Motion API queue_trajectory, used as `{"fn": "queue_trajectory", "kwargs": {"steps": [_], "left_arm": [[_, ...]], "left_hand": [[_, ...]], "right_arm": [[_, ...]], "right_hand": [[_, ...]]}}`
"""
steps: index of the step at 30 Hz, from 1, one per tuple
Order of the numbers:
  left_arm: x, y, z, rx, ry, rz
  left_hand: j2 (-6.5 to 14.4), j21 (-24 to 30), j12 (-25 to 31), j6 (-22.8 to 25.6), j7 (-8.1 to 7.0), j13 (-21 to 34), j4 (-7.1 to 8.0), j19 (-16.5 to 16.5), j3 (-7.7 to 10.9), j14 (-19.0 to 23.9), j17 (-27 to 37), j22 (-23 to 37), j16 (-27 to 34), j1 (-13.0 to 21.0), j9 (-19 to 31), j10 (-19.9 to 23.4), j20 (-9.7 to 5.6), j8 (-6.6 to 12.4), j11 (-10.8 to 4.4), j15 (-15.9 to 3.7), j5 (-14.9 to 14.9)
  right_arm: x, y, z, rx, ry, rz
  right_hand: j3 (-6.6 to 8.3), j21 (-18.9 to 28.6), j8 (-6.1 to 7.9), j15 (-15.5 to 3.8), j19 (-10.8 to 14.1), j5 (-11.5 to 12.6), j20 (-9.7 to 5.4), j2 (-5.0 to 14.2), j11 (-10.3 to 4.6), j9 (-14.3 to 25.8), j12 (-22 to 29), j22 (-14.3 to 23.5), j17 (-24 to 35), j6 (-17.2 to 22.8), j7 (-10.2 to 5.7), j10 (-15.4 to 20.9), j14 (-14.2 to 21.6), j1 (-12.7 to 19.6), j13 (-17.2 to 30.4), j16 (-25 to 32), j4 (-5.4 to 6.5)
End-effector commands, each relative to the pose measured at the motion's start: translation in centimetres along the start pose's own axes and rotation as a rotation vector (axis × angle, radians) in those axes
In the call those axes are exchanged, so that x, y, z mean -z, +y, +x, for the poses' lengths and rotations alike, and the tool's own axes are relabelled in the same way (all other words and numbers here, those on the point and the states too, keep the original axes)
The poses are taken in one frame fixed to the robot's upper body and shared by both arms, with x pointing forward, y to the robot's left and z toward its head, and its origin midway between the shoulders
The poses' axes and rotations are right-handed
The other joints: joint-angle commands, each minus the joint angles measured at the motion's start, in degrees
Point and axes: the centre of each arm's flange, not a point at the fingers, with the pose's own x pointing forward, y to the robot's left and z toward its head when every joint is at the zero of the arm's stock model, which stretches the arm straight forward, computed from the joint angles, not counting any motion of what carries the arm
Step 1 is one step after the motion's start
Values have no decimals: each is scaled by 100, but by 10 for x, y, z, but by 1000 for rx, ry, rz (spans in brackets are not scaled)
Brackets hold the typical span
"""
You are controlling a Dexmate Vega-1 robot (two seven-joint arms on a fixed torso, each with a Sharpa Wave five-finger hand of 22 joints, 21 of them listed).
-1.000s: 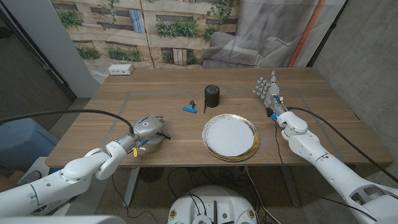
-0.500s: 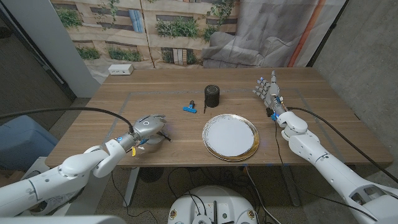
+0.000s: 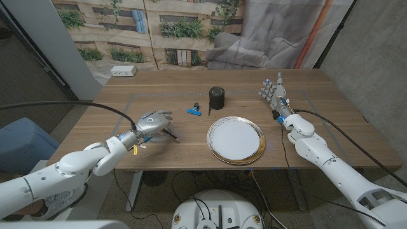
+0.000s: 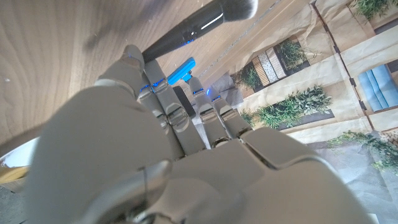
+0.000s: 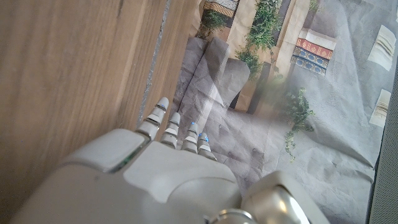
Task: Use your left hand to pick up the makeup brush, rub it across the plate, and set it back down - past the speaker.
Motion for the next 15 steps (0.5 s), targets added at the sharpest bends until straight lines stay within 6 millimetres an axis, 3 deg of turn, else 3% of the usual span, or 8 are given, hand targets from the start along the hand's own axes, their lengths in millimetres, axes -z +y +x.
{"fn": "queue_trajectory", "kwargs": {"steps": [1, 15], "left_arm": [[4, 16, 4, -38, 44, -72], [4, 29, 18, -73, 112, -222]], "left_hand": [[34, 22, -12, 45, -8, 31, 16, 68, -38, 60, 14, 7, 4, 47, 5, 123, -347, -3, -70, -976, 20], [19, 12, -41, 36, 12, 31, 24, 51, -99, 40, 1, 9, -41, 80, 12, 145, -322, -28, -75, -963, 18]], "right_arm": [[0, 0, 0, 0, 0, 0], [0, 0, 0, 0, 0, 0]], "right_hand": [[-3, 26, 31, 60, 19, 25, 35, 572, 10, 10, 41, 33, 28, -40, -1, -25, 3, 31, 17, 17, 27], [-3, 26, 28, 56, 18, 25, 37, 572, 18, 10, 37, 33, 28, -48, 1, -35, -9, 31, 17, 12, 27]]}}
